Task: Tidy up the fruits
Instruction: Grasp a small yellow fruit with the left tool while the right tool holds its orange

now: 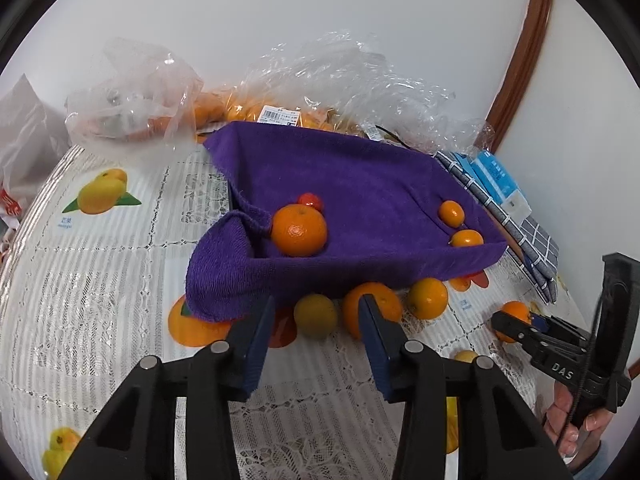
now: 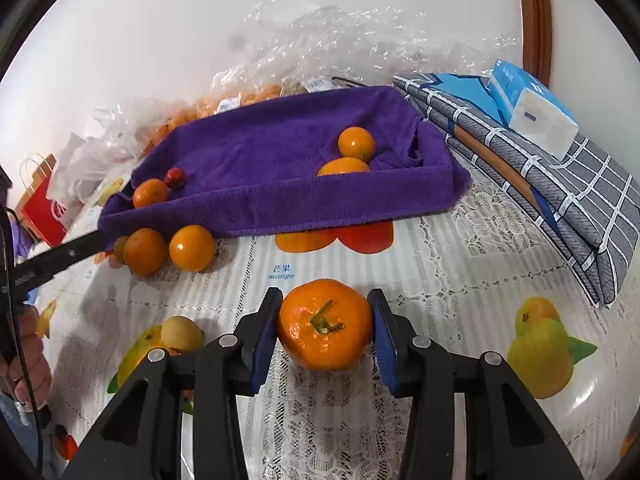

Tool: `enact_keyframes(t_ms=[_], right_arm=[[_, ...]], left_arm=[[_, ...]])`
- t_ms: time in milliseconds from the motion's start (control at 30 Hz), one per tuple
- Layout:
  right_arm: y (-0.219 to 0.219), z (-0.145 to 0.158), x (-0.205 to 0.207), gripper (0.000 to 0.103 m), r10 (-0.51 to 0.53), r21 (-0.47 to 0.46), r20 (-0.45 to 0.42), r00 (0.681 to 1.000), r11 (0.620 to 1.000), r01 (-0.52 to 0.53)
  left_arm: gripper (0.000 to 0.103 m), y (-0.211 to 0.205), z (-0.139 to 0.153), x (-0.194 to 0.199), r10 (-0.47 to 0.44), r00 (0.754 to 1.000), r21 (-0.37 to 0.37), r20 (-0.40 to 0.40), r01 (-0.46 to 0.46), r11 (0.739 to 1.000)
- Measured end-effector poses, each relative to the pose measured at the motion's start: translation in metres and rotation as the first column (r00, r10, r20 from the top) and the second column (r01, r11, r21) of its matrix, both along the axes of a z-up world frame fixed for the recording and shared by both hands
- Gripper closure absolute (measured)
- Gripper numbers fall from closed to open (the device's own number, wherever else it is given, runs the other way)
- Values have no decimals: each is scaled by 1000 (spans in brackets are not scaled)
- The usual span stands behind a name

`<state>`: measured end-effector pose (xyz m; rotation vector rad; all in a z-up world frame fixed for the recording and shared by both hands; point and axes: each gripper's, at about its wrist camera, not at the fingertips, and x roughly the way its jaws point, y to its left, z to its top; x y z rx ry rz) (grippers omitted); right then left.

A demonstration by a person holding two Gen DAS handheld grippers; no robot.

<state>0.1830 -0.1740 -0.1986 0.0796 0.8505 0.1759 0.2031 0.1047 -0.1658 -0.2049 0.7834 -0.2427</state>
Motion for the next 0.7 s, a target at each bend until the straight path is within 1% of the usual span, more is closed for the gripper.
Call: enact_keyframes(t_ms=[33,100,167,267,333,400,567,633,700], right_arm=[[-2,1,-1,60,-3,10,5,1000,1000,3],[-7,1,-2,60,-13,35,9,1000,999,13],[-11,2,-3,60,-16,59,9,1000,998,16],[-13,1,-4,60,-19,72,6,1000,997,19],[-13,2,-4,60,-23,66,6,1000,998,23],[-12,2,-4,60,-18,68,11,1000,998,17],[-15,2,-4,60,-32,74,8,999,997,31],[-16,2,-5,60,-37,77,11,999,996,36],[-18,3,-6,60,-42,84,22,999,996,40]], left_arm=[[64,0,-1,1,3,1000,2,-1,-3,1000],[70,-2,-5,4,3,1000,12,-18,-3,1000],[73,-5,-9,8,-14,999,7,-38,14,1000],[73,-11,-14,12,-21,998,25,-53,22,999],[74,-13,-14,12,-6,999,54,-40,8,999],[78,-12,-14,13,-10,999,45,-42,12,999],[78,-13,-14,10,-6,1000,61,-27,7,998],[78,-11,-11,9,-10,1000,45,-20,11,999],[78,-7,-6,5,-8,1000,16,6,8,1000]])
